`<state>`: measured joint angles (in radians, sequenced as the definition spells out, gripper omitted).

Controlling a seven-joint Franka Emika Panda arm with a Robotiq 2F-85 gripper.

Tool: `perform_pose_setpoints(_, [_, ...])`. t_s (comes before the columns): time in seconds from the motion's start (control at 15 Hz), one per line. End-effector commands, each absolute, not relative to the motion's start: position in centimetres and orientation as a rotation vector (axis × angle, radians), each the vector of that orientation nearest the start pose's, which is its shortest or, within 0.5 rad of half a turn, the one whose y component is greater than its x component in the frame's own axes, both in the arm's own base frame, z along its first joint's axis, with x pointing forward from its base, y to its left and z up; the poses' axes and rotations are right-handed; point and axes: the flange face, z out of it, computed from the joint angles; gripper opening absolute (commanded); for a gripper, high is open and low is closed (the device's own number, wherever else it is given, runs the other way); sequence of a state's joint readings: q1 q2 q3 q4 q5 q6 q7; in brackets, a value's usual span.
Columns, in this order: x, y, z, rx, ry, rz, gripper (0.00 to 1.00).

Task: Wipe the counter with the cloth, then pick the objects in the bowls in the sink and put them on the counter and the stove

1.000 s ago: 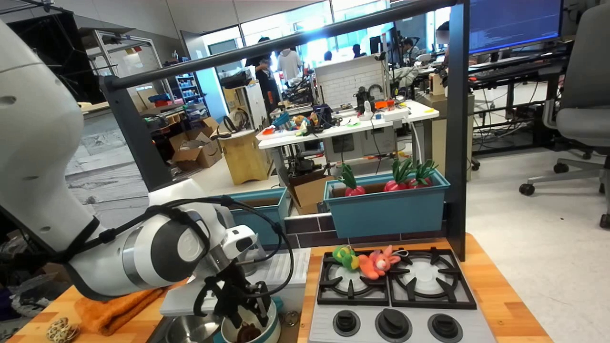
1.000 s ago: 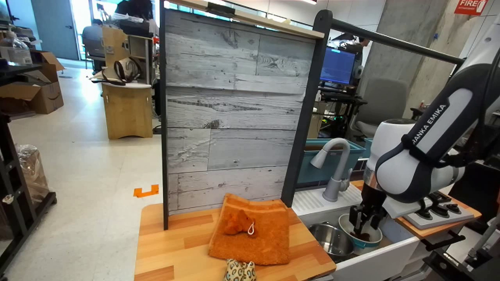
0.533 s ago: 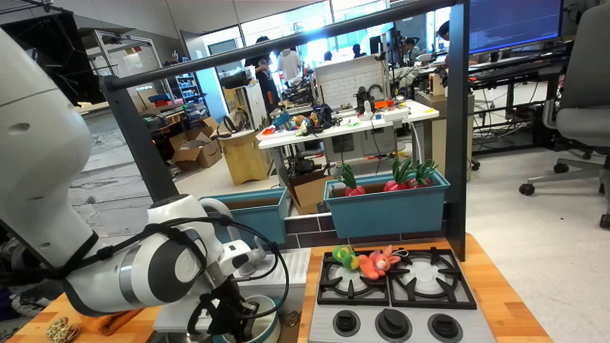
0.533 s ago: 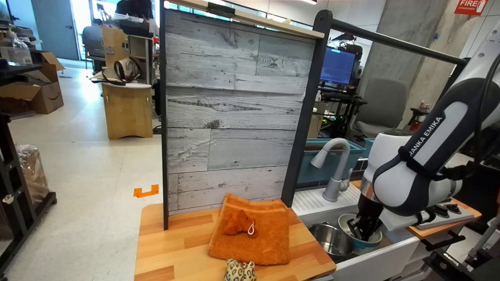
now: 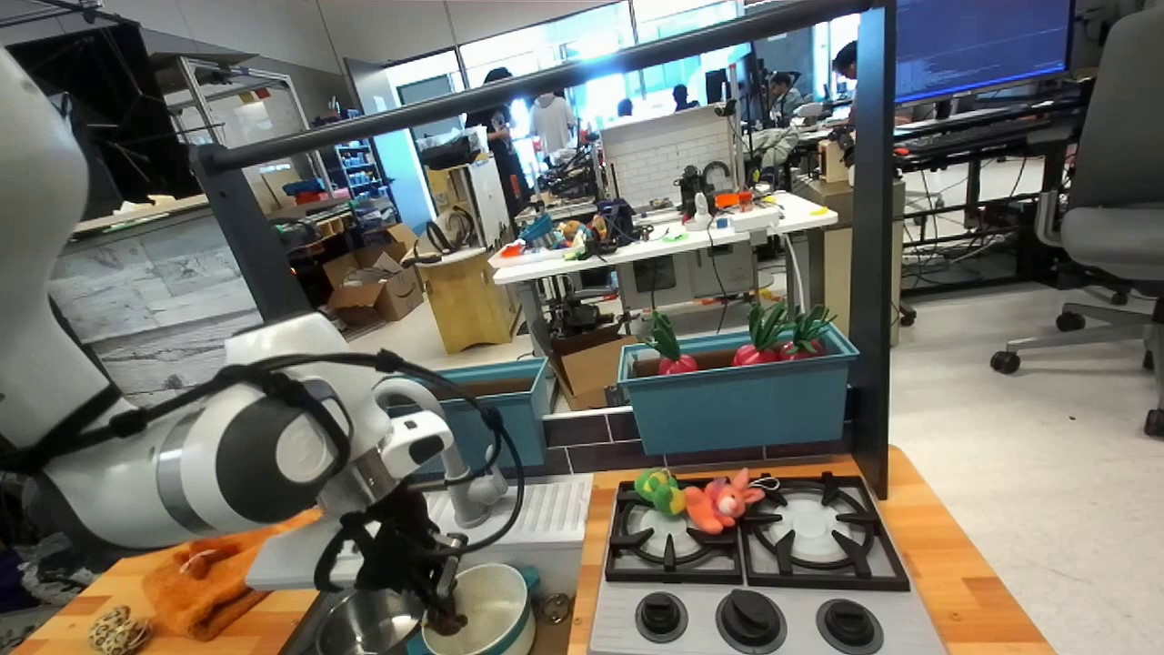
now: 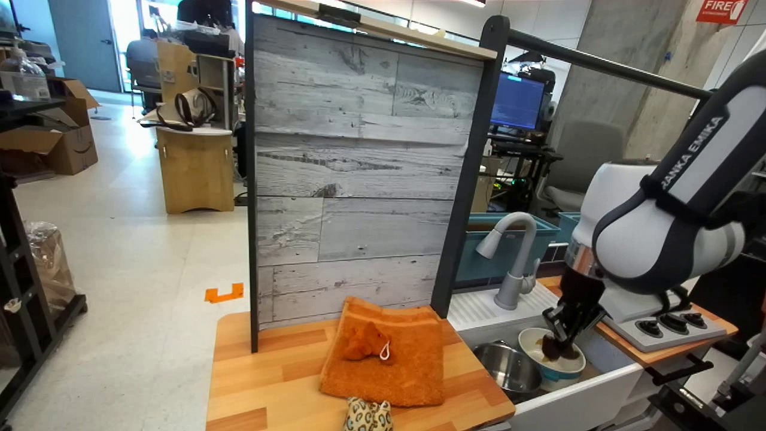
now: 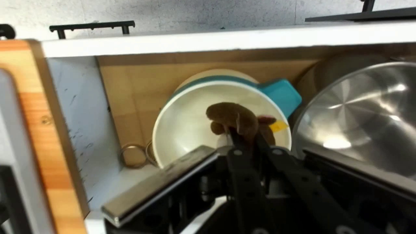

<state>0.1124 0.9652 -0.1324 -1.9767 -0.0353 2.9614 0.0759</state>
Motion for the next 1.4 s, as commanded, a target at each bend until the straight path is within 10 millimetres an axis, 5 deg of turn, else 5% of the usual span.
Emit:
perform_pose_setpoints(0.0, [54.8,-4.9,6.3,-3.315,0.095,-0.211,0.02])
perform_pose_setpoints(0.27, [56.6,-13.4,10.9,-3.352,0.252,-0.446,0.02])
perform_pose_setpoints(0.67, [56.6,-21.8,12.4,-3.303,0.461,-0.784,0.02])
perform_pose_setpoints(0.8, [56.4,-23.3,12.5,-3.317,0.528,-0.799,0.02])
perform_pose_setpoints(0.87, [56.2,-23.7,12.5,-3.321,0.556,-0.796,0.13])
perform_pose_setpoints(0.93, [56.2,-24.0,12.4,-3.32,0.58,-0.784,0.36])
perform_pose_setpoints(1.0, [55.8,-23.7,12.5,-3.317,0.543,-0.749,0.13])
perform_pose_setpoints(1.13, [55.8,-24.1,12.3,-3.319,0.562,-0.751,0.21])
perform_pose_setpoints(1.27, [55.8,-24.1,12.2,-3.319,0.563,-0.75,0.35])
perform_pose_setpoints(1.33, [55.8,-24.1,12.2,-3.319,0.563,-0.75,0.61])
